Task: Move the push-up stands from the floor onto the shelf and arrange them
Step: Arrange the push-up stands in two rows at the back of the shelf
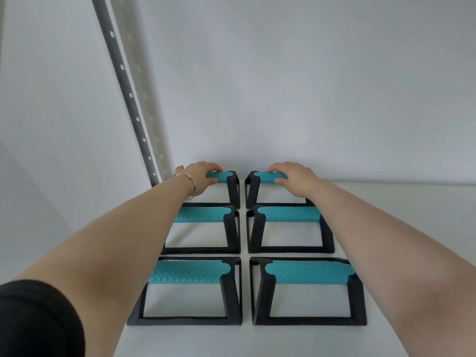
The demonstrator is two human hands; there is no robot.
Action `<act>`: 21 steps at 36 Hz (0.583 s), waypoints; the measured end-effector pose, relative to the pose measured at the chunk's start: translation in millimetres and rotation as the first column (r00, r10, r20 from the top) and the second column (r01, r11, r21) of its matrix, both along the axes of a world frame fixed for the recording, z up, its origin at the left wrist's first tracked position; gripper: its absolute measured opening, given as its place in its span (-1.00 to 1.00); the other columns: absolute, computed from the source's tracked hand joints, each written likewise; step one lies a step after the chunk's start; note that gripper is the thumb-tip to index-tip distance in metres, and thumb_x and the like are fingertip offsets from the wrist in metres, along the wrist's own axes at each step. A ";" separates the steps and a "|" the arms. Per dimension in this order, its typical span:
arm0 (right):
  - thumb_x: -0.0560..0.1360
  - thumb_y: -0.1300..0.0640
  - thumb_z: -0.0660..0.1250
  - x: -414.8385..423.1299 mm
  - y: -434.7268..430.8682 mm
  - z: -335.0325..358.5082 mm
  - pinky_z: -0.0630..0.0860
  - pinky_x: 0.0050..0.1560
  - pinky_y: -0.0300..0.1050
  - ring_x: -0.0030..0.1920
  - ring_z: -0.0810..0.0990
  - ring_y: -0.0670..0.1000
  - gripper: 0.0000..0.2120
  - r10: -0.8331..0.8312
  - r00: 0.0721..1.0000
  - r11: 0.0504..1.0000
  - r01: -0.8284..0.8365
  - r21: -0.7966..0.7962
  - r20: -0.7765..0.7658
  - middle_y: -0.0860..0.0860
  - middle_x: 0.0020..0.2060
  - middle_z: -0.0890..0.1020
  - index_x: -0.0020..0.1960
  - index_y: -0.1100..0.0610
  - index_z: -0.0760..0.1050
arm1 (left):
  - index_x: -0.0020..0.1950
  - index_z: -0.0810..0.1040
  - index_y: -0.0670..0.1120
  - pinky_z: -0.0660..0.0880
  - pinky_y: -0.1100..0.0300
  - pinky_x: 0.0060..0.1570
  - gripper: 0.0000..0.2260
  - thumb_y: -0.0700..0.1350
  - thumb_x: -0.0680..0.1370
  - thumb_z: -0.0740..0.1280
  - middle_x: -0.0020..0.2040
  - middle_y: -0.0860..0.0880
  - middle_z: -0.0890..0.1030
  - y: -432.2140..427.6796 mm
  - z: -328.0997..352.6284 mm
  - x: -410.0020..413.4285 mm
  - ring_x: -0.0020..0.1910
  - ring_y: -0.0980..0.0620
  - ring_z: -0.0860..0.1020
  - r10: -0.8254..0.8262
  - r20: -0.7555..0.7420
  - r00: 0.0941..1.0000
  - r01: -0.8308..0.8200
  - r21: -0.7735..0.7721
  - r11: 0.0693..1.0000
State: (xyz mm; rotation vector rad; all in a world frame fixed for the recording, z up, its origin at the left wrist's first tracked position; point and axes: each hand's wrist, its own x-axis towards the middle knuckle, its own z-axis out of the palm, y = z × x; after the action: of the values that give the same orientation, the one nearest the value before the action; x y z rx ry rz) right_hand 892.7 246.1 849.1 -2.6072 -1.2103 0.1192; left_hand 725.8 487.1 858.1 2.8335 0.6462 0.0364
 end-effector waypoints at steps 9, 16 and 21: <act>0.62 0.02 0.17 -2.1 -0.4 -1.6 0.36 0.24 0.09 0.22 0.44 0.09 -0.71 -0.012 1.000 1.000 0.012 0.014 0.013 -0.01 0.20 0.53 0.33 -0.16 0.39 | 0.32 0.39 0.26 0.21 -0.14 0.34 -0.72 0.04 0.63 0.16 0.25 0.11 0.51 -0.5 -1.5 -1.3 0.20 -0.03 0.48 0.005 0.011 1.000 -0.005 0.013 1.000; 0.62 0.02 0.16 -4.8 -1.2 -0.5 0.36 0.25 0.09 0.21 0.44 0.09 -0.70 -0.019 1.000 1.000 0.019 0.013 0.012 0.00 0.20 0.53 0.34 -0.16 0.39 | 0.33 0.39 0.26 0.22 -0.14 0.33 -0.72 0.04 0.63 0.15 0.26 0.10 0.51 -1.1 0.1 -2.8 0.20 -0.03 0.47 0.002 0.001 1.000 -0.002 0.021 1.000; 0.62 0.02 0.16 -7.1 -0.6 1.3 0.36 0.24 0.08 0.22 0.44 0.09 -0.70 -0.030 0.999 1.000 0.030 -0.002 0.012 0.00 0.21 0.52 0.34 -0.16 0.38 | 0.33 0.39 0.26 0.22 -0.17 0.34 -0.72 0.05 0.63 0.16 0.24 0.09 0.52 -1.8 0.0 -2.8 0.19 -0.03 0.48 0.006 0.004 1.000 -0.006 0.024 1.000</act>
State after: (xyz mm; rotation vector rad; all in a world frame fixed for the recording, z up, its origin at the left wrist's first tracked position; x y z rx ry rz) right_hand 885.6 245.5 850.4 -2.6305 -1.1752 0.0988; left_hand 723.0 485.3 858.1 2.8537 0.6574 0.0518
